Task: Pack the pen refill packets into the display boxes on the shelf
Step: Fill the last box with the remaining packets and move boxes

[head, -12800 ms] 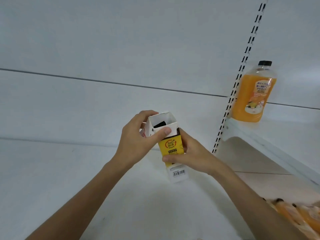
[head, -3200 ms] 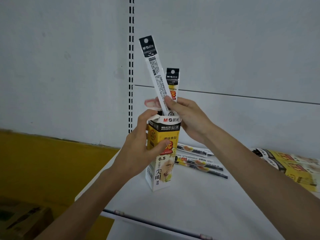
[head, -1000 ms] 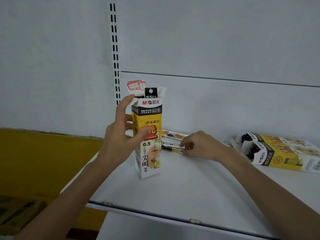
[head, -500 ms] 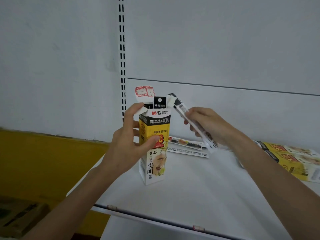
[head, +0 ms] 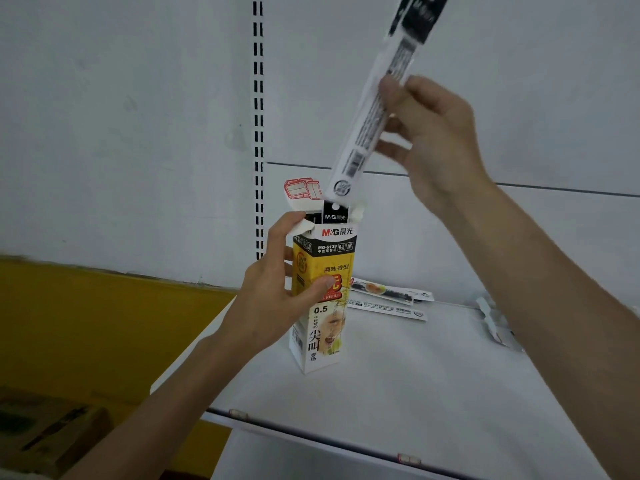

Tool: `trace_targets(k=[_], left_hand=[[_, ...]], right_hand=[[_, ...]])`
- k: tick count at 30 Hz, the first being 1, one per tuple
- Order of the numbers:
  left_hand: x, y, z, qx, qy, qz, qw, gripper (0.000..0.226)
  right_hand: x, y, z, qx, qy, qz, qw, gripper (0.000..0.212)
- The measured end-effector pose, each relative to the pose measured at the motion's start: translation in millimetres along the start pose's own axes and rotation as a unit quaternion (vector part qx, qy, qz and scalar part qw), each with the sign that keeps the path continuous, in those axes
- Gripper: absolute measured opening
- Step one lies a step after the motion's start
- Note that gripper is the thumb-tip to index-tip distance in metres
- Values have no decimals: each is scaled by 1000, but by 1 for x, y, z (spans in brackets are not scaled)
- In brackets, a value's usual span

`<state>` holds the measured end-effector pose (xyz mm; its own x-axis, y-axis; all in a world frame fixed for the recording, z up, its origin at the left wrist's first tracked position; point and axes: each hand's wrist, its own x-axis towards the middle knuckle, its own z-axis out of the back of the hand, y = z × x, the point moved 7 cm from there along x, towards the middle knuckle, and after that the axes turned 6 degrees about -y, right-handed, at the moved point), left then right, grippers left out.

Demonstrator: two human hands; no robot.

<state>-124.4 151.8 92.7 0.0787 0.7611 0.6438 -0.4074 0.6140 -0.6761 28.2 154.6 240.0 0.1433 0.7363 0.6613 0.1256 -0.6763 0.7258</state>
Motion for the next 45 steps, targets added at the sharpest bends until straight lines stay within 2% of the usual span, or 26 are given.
trace_targets(k=[5, 8, 11, 13, 15, 16, 18, 20, 22, 25, 26, 27, 29, 31, 33, 36, 39, 42, 45], left_hand=[[1, -3, 0, -5, 6, 3, 1000, 67], [0, -1, 0, -3, 2, 5, 1000, 66], [-1, -1, 0, -3, 0, 3, 1000, 67], [0, -1, 0, -3, -2, 2, 1000, 66], [0, -1, 0, -4, -7, 0, 1000, 64], [0, 0, 1, -4, -9, -1, 1000, 63], [0, 0, 1, -4, -9, -1, 1000, 63], [0, -1, 0, -3, -8, -1, 1000, 64], [0, 0, 1, -6, -8, 0, 1000, 63], [-1, 3, 2, -10, -7, 6, 1000, 62], [-2, 3, 3, -11, -8, 5, 1000, 63], [-3, 3, 3, -11, -8, 4, 1000, 63], [-4, 2, 4, -9, -11, 0, 1000, 63], [-3, 2, 4, -10, -11, 0, 1000, 61], [-2, 2, 3, -12, -12, 2, 1000, 60], [-1, 2, 1, -13, -15, 9, 1000, 61], [-1, 4, 1, -12, -20, 16, 1000, 61], [-1, 6, 0, -10, -24, 20, 999, 63], [-1, 7, -1, -3, -24, 22, 999, 63]], right_hand=[[-9, -41, -3, -106, 33, -29, 993, 7], [-27, -69, -10, -217, 148, -79, 962, 7], [-37, -75, -12, -217, 200, -126, 947, 23], [-31, -66, -10, -165, 180, -122, 962, 30], [-24, -59, -7, -135, 142, -101, 975, 16], [-24, -60, -6, -159, 138, -93, 973, 8], [-29, -71, -8, -252, 174, -111, 945, 12], [-36, -85, -6, -276, 206, -158, 925, 23], [-37, -84, -4, -227, 202, -156, 940, 25], [-30, -83, 13, -112, 132, -154, 973, 19], [-26, -88, 24, -134, 110, -145, 974, 15], [-25, -95, 36, -204, 100, -132, 965, 10], [-28, -119, 60, -387, 130, -128, 904, 5], [-41, -148, 83, -507, 179, -159, 828, 15], [-55, -170, 100, -563, 211, -167, 781, 32], [-69, -189, 111, -577, 224, -173, 766, 51], [-81, -203, 107, -569, 259, -168, 762, 59], [-79, -203, 104, -596, 255, -127, 750, 50], [-80, -199, 93, -651, 302, -64, 694, 30]])
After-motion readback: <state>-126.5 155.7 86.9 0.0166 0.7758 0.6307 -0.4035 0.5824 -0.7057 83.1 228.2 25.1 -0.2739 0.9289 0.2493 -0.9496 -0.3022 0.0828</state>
